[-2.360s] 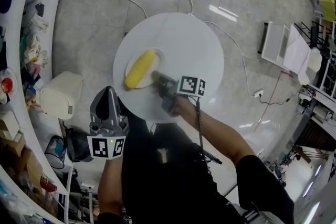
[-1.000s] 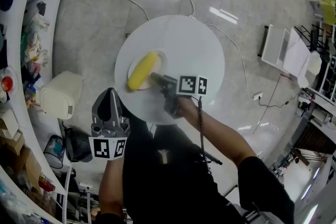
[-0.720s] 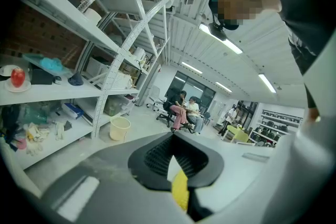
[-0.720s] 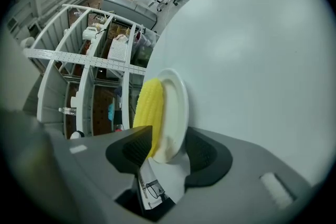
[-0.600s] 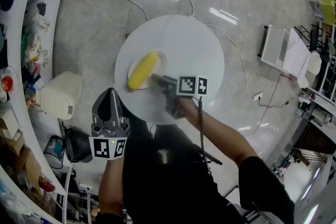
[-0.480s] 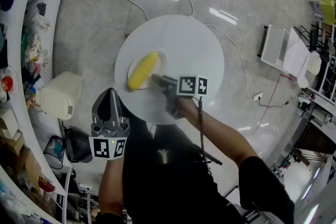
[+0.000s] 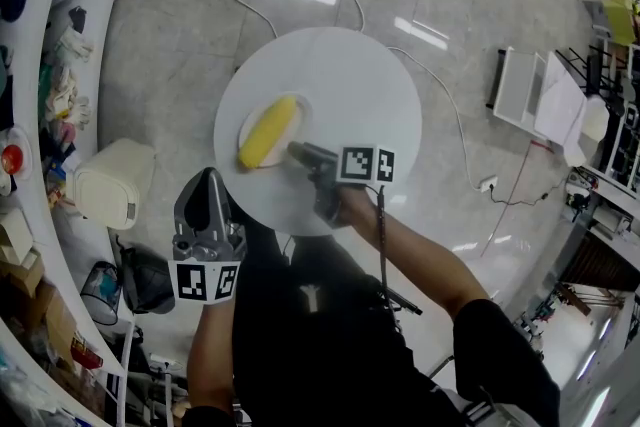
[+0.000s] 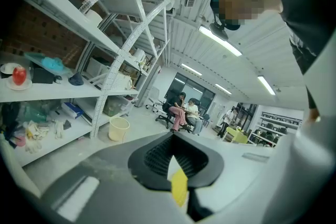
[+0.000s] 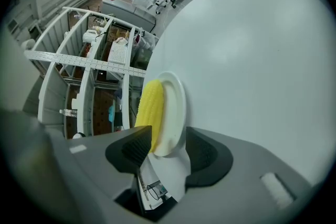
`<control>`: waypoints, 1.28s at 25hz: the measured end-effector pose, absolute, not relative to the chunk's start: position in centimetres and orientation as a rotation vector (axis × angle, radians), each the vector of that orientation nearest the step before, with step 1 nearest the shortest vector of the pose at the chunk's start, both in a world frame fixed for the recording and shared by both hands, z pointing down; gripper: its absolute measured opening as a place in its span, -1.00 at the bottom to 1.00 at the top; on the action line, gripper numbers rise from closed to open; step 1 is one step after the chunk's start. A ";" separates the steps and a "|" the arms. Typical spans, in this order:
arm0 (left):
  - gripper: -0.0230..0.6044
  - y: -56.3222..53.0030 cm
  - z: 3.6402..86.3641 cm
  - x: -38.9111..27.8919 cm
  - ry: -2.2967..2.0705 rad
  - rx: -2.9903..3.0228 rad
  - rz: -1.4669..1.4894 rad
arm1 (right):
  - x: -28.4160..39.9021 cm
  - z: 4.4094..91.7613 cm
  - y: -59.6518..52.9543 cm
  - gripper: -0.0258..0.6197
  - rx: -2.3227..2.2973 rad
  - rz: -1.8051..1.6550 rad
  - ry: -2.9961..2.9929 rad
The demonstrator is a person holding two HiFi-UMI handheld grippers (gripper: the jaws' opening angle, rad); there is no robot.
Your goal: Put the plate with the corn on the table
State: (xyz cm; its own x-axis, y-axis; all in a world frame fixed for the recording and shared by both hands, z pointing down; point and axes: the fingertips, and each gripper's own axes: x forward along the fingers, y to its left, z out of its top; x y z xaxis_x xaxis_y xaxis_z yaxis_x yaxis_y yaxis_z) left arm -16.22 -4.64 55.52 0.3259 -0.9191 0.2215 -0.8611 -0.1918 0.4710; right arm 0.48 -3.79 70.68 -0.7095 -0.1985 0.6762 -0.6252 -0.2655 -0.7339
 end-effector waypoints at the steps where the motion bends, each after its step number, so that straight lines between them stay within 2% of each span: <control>1: -0.93 -4.5 55.5 -16.1 -1.562 2.080 -0.150 | 0.6 70.6 -3.7 -0.25 1.010 2.053 -1.689; 8: -0.93 -3.9 54.6 -15.6 -1.571 2.093 -0.152 | 1.2 70.1 -3.5 -0.26 1.029 2.065 -1.699; 15: -0.93 -3.6 53.9 -14.9 -1.579 2.104 -0.164 | 1.3 69.1 -3.1 -0.46 1.015 2.082 -1.718; 17: -0.93 -3.4 53.5 -14.8 -1.583 2.105 -0.169 | 1.3 68.8 -3.0 -0.54 1.016 2.077 -1.724; 21: -0.92 -3.2 52.7 -14.4 -1.586 2.107 -0.181 | 1.4 68.1 -2.8 -0.86 1.025 2.028 -1.731; 32: -0.93 -2.2 51.1 -12.7 -1.602 2.114 -0.160 | 0.9 64.8 -2.9 -0.89 0.977 1.982 -1.847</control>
State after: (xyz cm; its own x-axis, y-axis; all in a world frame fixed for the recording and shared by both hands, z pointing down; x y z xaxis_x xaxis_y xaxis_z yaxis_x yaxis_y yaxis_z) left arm -12.68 -2.21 51.15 0.3082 -0.9320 0.1907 -0.8760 -0.1998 0.4390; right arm 0.85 -2.88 64.79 -0.7397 -0.2502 0.6247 -0.6055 -0.1574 -0.7801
